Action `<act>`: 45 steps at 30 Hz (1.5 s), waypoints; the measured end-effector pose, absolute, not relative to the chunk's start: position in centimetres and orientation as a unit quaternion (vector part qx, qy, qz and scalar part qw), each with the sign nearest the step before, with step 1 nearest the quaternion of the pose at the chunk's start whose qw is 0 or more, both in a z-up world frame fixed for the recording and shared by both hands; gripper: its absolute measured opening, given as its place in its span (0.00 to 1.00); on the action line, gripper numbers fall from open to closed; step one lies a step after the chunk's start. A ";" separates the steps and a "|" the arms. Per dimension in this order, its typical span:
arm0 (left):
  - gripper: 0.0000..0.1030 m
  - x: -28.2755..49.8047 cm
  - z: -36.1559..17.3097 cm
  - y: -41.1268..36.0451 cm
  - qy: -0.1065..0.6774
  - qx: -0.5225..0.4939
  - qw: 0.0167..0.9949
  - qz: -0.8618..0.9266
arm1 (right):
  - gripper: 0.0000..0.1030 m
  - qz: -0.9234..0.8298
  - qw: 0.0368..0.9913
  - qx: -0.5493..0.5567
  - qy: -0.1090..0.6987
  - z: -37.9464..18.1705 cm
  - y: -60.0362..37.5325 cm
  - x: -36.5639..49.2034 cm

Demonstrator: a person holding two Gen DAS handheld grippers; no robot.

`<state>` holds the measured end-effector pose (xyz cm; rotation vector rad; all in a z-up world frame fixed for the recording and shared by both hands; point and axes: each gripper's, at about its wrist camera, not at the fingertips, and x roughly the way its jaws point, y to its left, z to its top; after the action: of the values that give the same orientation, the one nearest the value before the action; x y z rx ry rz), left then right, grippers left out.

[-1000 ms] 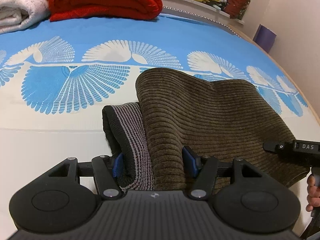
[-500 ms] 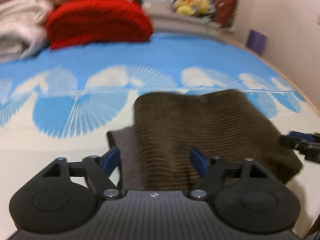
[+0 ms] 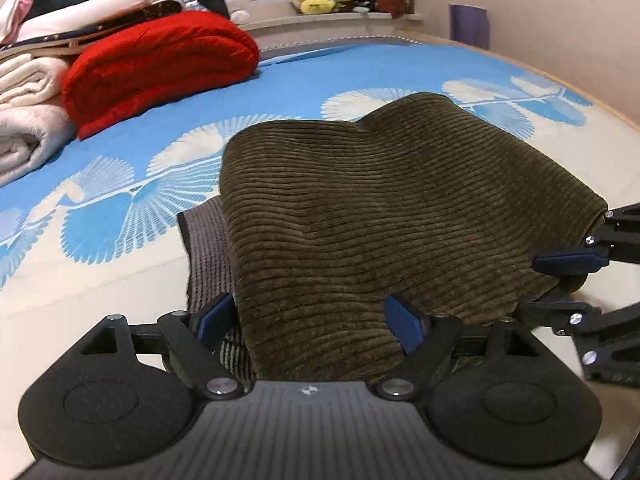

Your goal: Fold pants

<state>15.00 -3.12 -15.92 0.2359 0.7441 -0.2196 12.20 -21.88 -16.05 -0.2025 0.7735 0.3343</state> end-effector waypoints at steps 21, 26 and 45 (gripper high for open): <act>1.00 2.8 -9.5 -3.0 0.374 0.047 0.925 -0.051 | 0.99 0.005 0.967 -0.064 0.245 -9.7 -21.2 -2.6; 1.00 2.7 -10.1 -2.7 0.372 0.032 0.926 -0.056 | 0.99 -0.035 0.961 0.014 0.276 -11.8 -22.7 -2.3; 1.00 3.8 -13.1 -2.4 0.415 0.038 0.907 -0.062 | 0.99 -0.050 0.965 -0.009 0.257 -12.3 -21.4 -1.7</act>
<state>3.78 -2.45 -13.08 0.0775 0.8564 -0.1270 -1.70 -21.42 -12.31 -0.0181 0.5209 -0.1020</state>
